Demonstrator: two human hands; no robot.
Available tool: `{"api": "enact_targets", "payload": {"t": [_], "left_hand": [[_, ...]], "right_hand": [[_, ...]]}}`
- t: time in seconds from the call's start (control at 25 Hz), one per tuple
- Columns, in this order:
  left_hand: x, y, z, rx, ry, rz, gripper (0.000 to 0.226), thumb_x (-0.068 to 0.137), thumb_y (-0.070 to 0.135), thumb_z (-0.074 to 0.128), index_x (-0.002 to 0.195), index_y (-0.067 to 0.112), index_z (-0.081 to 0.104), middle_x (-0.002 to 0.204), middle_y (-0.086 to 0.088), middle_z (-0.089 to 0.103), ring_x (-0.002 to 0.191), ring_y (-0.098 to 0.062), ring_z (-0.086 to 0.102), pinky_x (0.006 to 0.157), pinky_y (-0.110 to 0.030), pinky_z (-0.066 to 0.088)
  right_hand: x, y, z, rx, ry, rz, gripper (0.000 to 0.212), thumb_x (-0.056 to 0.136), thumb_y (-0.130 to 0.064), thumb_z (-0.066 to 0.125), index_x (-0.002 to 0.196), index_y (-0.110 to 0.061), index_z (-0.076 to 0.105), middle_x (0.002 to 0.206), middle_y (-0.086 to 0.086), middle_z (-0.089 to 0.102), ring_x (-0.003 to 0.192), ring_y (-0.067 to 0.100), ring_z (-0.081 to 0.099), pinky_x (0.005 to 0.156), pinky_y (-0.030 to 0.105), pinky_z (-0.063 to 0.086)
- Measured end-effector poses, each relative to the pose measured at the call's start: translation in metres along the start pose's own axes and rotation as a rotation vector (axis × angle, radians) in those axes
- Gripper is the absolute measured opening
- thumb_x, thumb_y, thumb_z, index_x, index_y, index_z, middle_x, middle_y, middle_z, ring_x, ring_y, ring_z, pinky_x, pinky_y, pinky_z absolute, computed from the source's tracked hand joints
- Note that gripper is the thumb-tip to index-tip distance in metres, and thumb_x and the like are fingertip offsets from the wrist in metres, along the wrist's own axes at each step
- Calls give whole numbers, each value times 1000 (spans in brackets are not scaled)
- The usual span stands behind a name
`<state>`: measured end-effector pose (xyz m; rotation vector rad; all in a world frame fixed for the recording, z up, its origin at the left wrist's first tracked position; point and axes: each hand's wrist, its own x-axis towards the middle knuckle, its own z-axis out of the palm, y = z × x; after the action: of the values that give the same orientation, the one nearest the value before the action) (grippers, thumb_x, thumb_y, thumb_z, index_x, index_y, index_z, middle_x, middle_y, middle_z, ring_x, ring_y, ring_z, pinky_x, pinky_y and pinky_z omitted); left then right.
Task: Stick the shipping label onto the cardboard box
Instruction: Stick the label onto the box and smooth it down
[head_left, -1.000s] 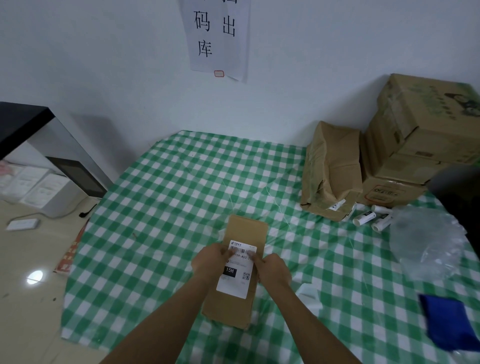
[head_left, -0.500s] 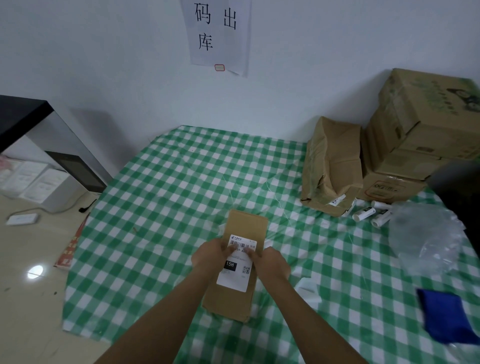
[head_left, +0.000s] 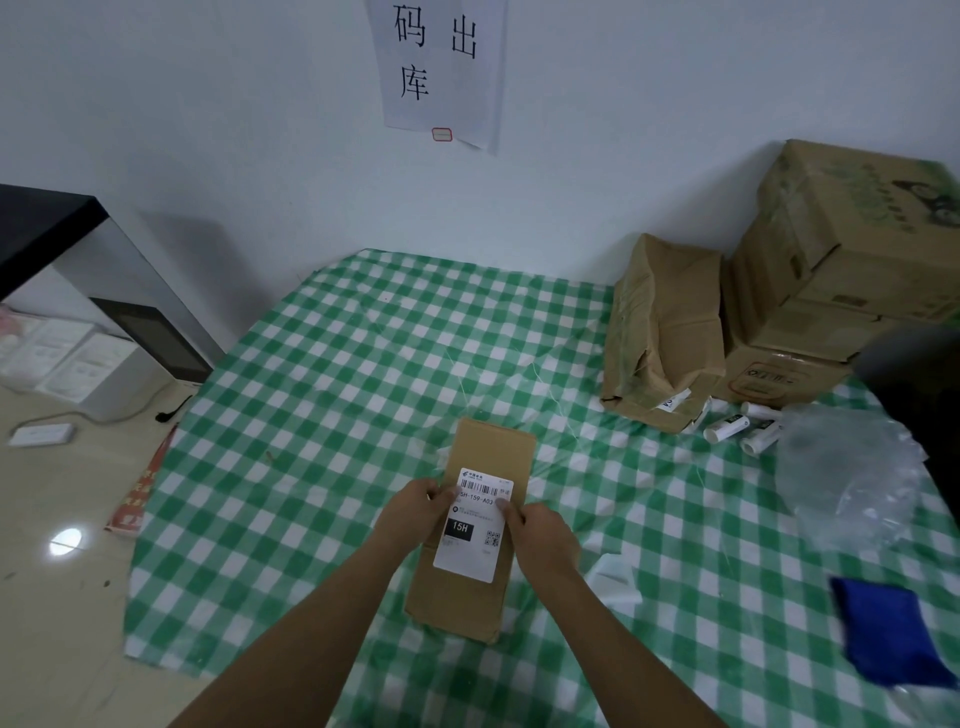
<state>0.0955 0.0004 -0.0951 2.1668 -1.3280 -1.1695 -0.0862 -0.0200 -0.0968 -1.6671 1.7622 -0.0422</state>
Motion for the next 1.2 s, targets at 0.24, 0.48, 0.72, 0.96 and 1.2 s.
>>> {"api": "enact_targets", "payload": {"t": [0.24, 0.48, 0.72, 0.96, 1.2], "left_hand": [[-3, 3, -4, 24, -37, 45, 34, 93, 42, 57, 69, 21, 49, 65, 10, 57, 58, -6, 52, 54, -21, 38], [-2, 11, -17, 397, -152, 141, 35, 97, 44, 49, 67, 30, 37, 67, 11, 51, 64, -11, 51, 57, -24, 37], [5, 0, -23, 333, -252, 150, 38, 90, 42, 63, 68, 28, 36, 69, 8, 53, 63, -11, 50, 58, -21, 39], [9, -3, -26, 296, -297, 142, 39, 83, 37, 72, 68, 24, 39, 71, 6, 58, 67, -14, 55, 61, -22, 43], [7, -2, -29, 273, -319, 121, 42, 77, 31, 79, 67, 23, 39, 67, 7, 56, 64, -14, 52, 61, -24, 41]], "right_hand": [[-5, 5, 0, -50, -38, -81, 45, 97, -58, 34, 68, -26, 45, 75, -4, 56, 73, 17, 57, 67, 32, 46], [-5, 8, -6, -228, -65, -173, 42, 96, -59, 31, 72, -27, 43, 80, -7, 56, 74, 14, 54, 68, 32, 45], [-5, 14, -7, -212, -96, -211, 41, 93, -63, 34, 73, -29, 42, 80, -8, 58, 74, 13, 56, 68, 31, 44], [-7, 12, -8, -231, -101, -215, 41, 94, -63, 34, 71, -29, 40, 80, -9, 58, 74, 13, 56, 70, 31, 47], [-8, 11, -11, -235, -120, -233, 39, 94, -63, 34, 81, -28, 45, 80, -9, 58, 74, 14, 57, 71, 32, 49]]}}
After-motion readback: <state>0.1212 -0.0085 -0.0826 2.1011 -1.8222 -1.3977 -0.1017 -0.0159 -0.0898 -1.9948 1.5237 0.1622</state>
